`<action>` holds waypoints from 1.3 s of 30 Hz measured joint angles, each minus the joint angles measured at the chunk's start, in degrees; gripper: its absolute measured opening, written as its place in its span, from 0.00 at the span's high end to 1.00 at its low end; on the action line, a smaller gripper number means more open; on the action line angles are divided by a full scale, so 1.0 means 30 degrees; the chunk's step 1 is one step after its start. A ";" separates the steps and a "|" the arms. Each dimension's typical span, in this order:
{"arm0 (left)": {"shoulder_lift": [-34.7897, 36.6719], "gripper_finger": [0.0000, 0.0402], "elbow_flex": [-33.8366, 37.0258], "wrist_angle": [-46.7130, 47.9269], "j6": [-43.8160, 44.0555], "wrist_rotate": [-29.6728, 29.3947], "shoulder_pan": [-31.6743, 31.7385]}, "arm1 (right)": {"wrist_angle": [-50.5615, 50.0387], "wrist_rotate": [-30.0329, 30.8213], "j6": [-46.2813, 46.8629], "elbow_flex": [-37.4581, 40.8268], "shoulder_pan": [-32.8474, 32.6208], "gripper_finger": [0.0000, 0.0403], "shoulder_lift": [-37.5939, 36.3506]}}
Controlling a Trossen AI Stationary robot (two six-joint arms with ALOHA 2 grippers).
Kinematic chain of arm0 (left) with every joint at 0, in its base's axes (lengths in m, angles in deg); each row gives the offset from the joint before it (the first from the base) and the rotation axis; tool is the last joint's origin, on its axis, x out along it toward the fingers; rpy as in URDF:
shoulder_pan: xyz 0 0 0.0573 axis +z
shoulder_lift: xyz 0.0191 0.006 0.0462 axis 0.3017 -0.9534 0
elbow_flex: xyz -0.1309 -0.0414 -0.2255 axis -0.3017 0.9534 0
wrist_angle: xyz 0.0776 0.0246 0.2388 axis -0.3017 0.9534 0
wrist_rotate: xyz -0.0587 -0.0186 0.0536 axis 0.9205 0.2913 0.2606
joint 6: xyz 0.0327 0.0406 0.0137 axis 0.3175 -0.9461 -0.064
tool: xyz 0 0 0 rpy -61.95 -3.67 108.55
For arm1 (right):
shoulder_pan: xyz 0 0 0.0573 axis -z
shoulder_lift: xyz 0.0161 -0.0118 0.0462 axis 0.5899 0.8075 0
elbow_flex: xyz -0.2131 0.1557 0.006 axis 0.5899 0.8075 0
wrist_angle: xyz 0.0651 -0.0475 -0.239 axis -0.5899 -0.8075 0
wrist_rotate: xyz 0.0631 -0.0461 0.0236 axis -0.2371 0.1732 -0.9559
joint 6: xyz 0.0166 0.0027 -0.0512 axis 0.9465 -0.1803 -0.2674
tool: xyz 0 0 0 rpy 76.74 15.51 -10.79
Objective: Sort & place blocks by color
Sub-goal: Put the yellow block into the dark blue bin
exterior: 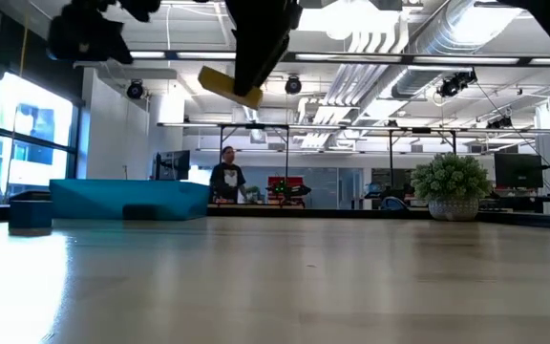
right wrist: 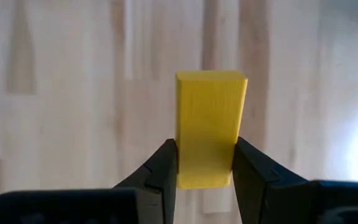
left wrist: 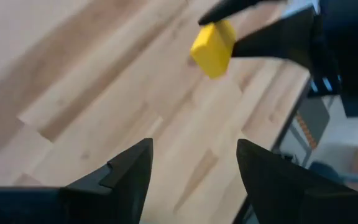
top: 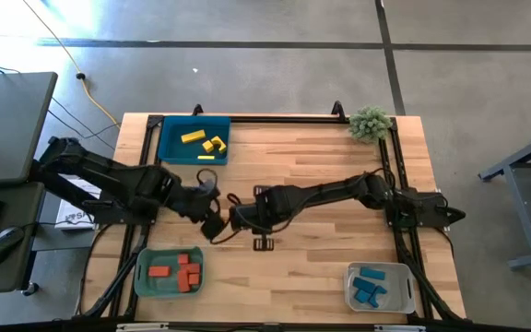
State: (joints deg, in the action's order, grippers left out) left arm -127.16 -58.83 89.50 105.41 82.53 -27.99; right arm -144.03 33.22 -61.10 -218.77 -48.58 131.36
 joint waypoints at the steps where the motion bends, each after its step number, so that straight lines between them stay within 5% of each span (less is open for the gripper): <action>1: 0.0000 0.45 -0.0002 0.0012 -0.0109 0.0002 0.0396 | -0.0143 0.0118 -0.0426 0.0000 0.0123 0.77 0.0000; 23: -0.0022 0.45 0.0011 -0.1977 -0.1380 0.2983 0.7036 | 0.1339 0.3429 -0.7697 -0.0022 0.2440 0.77 -0.0521; 39: -0.0036 0.45 0.0006 -0.3420 -0.1452 0.4099 0.9365 | 0.2410 0.4316 -1.1275 0.0000 0.3044 0.77 -0.1148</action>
State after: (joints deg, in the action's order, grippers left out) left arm -127.27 -58.81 79.24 101.05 94.83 0.10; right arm -136.80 46.17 -94.93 -218.77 -39.45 127.92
